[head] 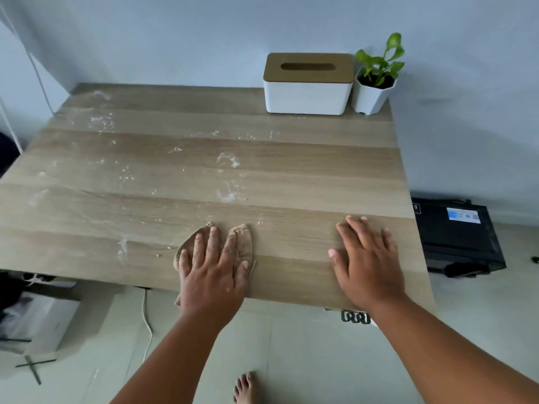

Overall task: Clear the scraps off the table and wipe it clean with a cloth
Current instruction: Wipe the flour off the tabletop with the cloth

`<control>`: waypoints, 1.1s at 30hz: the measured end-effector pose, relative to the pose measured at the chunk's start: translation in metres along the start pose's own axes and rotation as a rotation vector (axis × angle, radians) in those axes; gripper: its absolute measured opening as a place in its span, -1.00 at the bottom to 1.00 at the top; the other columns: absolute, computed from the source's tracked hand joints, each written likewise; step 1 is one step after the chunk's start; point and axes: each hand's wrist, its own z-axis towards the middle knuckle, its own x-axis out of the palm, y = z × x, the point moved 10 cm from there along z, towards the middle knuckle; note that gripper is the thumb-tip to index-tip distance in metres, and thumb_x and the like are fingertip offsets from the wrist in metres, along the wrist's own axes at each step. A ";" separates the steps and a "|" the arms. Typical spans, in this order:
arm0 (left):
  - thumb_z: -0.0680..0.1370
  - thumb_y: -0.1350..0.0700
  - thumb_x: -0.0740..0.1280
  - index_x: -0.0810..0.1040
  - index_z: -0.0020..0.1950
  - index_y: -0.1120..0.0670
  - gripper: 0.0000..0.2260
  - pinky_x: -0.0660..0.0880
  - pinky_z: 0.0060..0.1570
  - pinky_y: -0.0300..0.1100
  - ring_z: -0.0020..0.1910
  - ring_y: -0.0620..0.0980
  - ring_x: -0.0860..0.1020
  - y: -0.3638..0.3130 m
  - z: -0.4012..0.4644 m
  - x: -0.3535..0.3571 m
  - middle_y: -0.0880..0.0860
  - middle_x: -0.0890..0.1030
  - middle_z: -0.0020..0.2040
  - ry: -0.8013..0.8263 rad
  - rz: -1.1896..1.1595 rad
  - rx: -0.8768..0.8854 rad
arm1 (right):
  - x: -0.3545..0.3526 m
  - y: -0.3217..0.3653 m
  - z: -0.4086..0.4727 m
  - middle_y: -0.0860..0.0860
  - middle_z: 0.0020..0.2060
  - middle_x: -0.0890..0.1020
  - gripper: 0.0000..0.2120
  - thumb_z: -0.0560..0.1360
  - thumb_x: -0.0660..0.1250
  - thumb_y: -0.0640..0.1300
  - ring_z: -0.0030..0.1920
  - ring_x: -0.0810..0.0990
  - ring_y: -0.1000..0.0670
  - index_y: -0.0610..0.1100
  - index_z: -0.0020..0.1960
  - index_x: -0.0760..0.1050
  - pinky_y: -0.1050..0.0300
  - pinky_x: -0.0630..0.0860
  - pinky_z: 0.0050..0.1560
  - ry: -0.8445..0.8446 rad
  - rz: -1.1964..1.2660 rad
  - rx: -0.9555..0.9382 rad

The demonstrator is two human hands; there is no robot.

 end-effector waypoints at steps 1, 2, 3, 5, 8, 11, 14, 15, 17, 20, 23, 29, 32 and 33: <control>0.60 -0.32 -0.13 0.01 0.66 -0.12 -0.35 -0.14 0.58 0.20 0.65 0.09 -0.14 0.008 0.008 -0.001 0.03 -0.07 0.68 0.005 -0.013 -0.051 | 0.000 0.001 0.001 -0.03 0.57 0.33 -0.40 0.60 0.03 0.22 0.59 0.23 -0.12 -0.05 0.51 0.39 -0.30 0.09 0.57 0.003 -0.006 0.006; 0.59 -0.36 -0.16 -0.04 0.67 -0.12 -0.32 -0.16 0.58 0.21 0.65 0.10 -0.18 0.012 0.015 -0.002 0.04 -0.12 0.68 0.013 -0.028 -0.107 | 0.000 0.003 0.003 -0.03 0.56 0.33 -0.40 0.59 0.03 0.21 0.59 0.24 -0.13 -0.04 0.52 0.39 -0.32 0.10 0.57 0.005 -0.013 0.009; 0.57 -0.40 -0.20 -0.09 0.66 -0.12 -0.29 -0.18 0.57 0.23 0.65 0.11 -0.21 0.013 0.024 -0.001 0.05 -0.16 0.68 0.015 -0.044 -0.162 | 0.000 0.004 0.004 -0.04 0.56 0.33 -0.41 0.58 0.03 0.20 0.59 0.24 -0.13 -0.04 0.51 0.39 -0.34 0.10 0.56 0.003 -0.018 0.016; 0.53 -0.44 -0.26 -0.15 0.66 -0.11 -0.24 -0.18 0.55 0.29 0.64 0.15 -0.23 0.005 0.045 0.001 0.08 -0.20 0.67 0.011 -0.066 -0.232 | 0.001 0.007 0.011 -0.04 0.54 0.34 -0.41 0.53 0.05 0.15 0.58 0.25 -0.15 -0.02 0.49 0.40 -0.40 0.10 0.54 0.000 -0.017 0.048; 0.55 -0.42 -0.26 -0.18 0.65 -0.11 -0.27 -0.18 0.53 0.32 0.64 0.17 -0.22 -0.036 0.070 0.003 0.09 -0.19 0.67 0.003 -0.060 -0.132 | 0.008 0.020 0.035 0.01 0.58 0.25 -0.35 0.43 0.01 0.12 0.61 0.13 -0.17 0.05 0.51 0.34 -0.50 -0.03 0.52 0.044 0.030 0.145; 0.60 -0.34 -0.14 -0.05 0.65 -0.16 -0.37 -0.18 0.54 0.29 0.65 0.14 -0.14 -0.066 0.070 0.005 0.06 -0.07 0.68 -0.035 -0.033 0.064 | 0.017 0.048 0.075 0.05 0.63 0.17 -0.33 0.43 -0.02 0.13 0.64 0.02 -0.15 0.11 0.53 0.28 -0.53 -0.13 0.51 0.062 0.079 0.188; 0.65 -0.23 0.02 0.18 0.60 -0.19 -0.49 0.02 0.54 0.30 0.65 0.13 0.04 -0.072 0.043 0.003 0.06 0.12 0.66 -0.085 -0.020 0.310 | 0.024 0.061 0.101 0.08 0.65 0.11 -0.37 0.49 -0.06 0.14 0.65 -0.03 -0.12 0.15 0.56 0.21 -0.56 -0.17 0.48 0.072 0.085 0.195; 0.65 -0.20 0.07 0.23 0.58 -0.17 -0.52 0.09 0.52 0.30 0.64 0.13 0.09 -0.067 0.034 0.002 0.05 0.17 0.65 -0.094 -0.017 0.381 | 0.027 0.061 0.104 0.08 0.65 0.10 -0.39 0.52 -0.06 0.15 0.65 -0.03 -0.12 0.15 0.57 0.20 -0.57 -0.16 0.48 0.069 0.072 0.198; 0.65 -0.15 0.13 0.27 0.57 -0.16 -0.53 0.13 0.51 0.29 0.64 0.12 0.11 -0.048 0.019 0.003 0.03 0.16 0.66 -0.088 -0.011 0.457 | 0.028 0.059 0.105 0.08 0.65 0.09 -0.42 0.58 -0.04 0.17 0.65 -0.03 -0.13 0.13 0.58 0.19 -0.58 -0.12 0.48 0.061 0.045 0.198; 0.64 -0.13 0.16 0.32 0.58 -0.12 -0.52 0.14 0.52 0.27 0.64 0.07 0.08 0.000 0.019 -0.005 0.00 0.14 0.66 -0.089 -0.032 0.401 | 0.026 0.061 0.103 0.07 0.66 0.09 -0.42 0.60 -0.04 0.17 0.66 -0.02 -0.13 0.11 0.60 0.20 -0.56 -0.09 0.49 0.071 0.013 0.194; 0.63 -0.16 0.09 0.27 0.61 -0.09 -0.47 0.11 0.55 0.23 0.65 0.05 0.05 0.040 0.043 -0.016 0.00 0.12 0.66 -0.080 -0.045 0.240 | 0.026 0.063 0.102 0.08 0.66 0.05 -0.40 0.60 -0.07 0.18 0.66 -0.06 -0.12 0.09 0.62 0.17 -0.55 -0.07 0.50 0.101 -0.015 0.202; 0.61 -0.23 -0.06 -0.03 0.66 -0.13 -0.39 -0.14 0.59 0.18 0.65 0.00 -0.21 0.040 0.124 -0.020 -0.04 -0.13 0.68 -0.033 -0.039 0.031 | 0.028 0.062 0.104 0.10 0.67 -0.06 -0.37 0.60 -0.13 0.19 0.66 -0.16 -0.08 0.10 0.65 0.06 -0.50 -0.13 0.52 0.115 -0.053 0.203; 0.62 -0.20 -0.04 -0.02 0.67 -0.11 -0.39 -0.14 0.59 0.18 0.65 0.02 -0.19 -0.004 0.150 -0.019 -0.02 -0.10 0.68 -0.019 -0.031 0.151 | 0.028 0.062 0.104 0.10 0.67 -0.04 -0.38 0.60 -0.11 0.18 0.66 -0.16 -0.08 0.10 0.65 0.06 -0.49 -0.13 0.53 0.123 -0.062 0.200; 0.62 -0.19 -0.01 0.02 0.67 -0.10 -0.40 -0.12 0.59 0.18 0.65 0.03 -0.16 -0.021 0.153 -0.020 -0.01 -0.07 0.68 -0.021 -0.024 0.215 | 0.028 0.062 0.105 0.09 0.67 -0.03 -0.38 0.60 -0.10 0.18 0.66 -0.15 -0.08 0.09 0.65 0.07 -0.49 -0.13 0.53 0.126 -0.065 0.203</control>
